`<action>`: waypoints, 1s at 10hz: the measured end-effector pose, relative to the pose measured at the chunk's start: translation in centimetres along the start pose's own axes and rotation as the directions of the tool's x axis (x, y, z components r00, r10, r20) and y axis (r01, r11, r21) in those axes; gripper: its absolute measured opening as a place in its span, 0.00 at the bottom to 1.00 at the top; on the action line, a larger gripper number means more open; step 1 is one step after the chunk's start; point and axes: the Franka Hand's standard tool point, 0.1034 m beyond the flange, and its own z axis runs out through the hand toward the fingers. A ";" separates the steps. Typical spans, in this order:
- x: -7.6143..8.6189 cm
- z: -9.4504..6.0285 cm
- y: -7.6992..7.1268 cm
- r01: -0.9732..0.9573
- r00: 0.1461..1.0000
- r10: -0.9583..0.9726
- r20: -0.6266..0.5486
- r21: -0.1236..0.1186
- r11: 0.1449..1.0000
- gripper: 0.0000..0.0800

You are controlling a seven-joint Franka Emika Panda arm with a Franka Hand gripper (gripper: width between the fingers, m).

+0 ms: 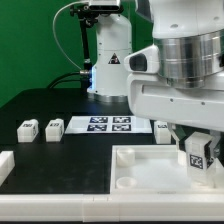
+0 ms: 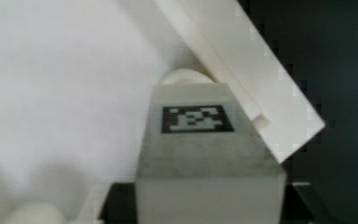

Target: Assemble one leg

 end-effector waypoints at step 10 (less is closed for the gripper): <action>-1.2 0.2 -0.7 -0.485 0.874 0.485 -0.039 0.001 0.875 0.64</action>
Offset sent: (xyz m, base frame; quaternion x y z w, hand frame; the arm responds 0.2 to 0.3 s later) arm 0.0126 0.0116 -0.0026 0.0165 -0.0024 0.2668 0.9636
